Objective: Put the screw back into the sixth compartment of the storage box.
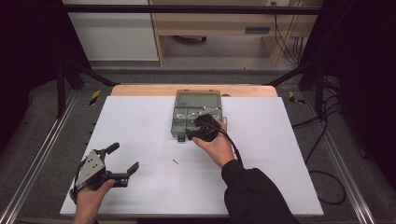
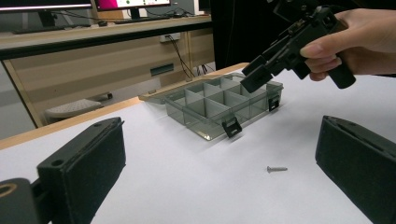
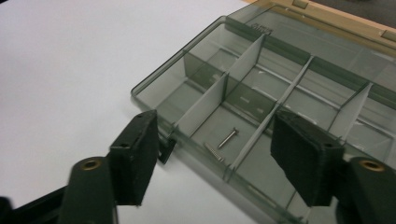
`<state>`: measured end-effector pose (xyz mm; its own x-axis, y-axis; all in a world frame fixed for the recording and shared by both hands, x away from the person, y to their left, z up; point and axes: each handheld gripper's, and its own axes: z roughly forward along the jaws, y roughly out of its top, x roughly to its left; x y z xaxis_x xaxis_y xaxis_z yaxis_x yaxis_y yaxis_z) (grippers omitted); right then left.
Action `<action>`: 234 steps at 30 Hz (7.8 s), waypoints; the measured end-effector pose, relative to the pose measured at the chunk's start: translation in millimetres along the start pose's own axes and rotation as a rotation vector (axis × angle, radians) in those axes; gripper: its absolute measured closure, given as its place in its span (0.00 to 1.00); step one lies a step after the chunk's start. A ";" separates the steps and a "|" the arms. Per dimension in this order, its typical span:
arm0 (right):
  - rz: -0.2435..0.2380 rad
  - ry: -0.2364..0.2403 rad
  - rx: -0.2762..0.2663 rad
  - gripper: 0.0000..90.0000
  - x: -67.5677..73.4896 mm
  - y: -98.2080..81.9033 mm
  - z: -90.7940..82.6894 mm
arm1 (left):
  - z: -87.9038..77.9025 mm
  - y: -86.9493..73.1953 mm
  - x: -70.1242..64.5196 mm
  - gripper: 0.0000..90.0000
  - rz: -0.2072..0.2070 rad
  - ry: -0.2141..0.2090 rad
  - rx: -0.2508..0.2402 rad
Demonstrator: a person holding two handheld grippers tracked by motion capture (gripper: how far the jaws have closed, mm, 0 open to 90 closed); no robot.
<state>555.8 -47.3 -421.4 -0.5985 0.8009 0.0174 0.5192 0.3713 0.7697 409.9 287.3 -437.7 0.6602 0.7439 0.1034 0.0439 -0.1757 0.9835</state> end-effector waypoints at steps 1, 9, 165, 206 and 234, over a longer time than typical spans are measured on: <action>-0.013 -0.005 0.009 0.29 1.2 -0.9 -1.5 | 0.0 0.0 -0.1 0.02 -0.001 0.000 0.000; -0.050 0.046 0.081 0.13 13.1 -6.2 -13.9 | 0.2 0.2 -0.2 0.02 -0.002 0.000 -0.006; -0.004 0.072 0.024 0.98 12.8 -11.8 -13.6 | 1.0 0.6 -1.1 0.02 0.010 0.003 0.000; 0.024 -0.049 -0.006 0.14 -1.0 -2.2 3.2 | 0.8 0.4 -1.1 0.02 0.007 -0.002 0.002; 0.009 -0.084 -0.119 0.21 -29.2 -29.4 -35.6 | 0.3 0.5 -1.2 0.01 0.012 -0.001 0.004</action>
<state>536.3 -98.3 -421.8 -0.5380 0.8426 -0.0250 0.4452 0.3092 0.8404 409.4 286.1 -437.4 0.6615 0.7411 0.1147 0.0396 -0.1873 0.9815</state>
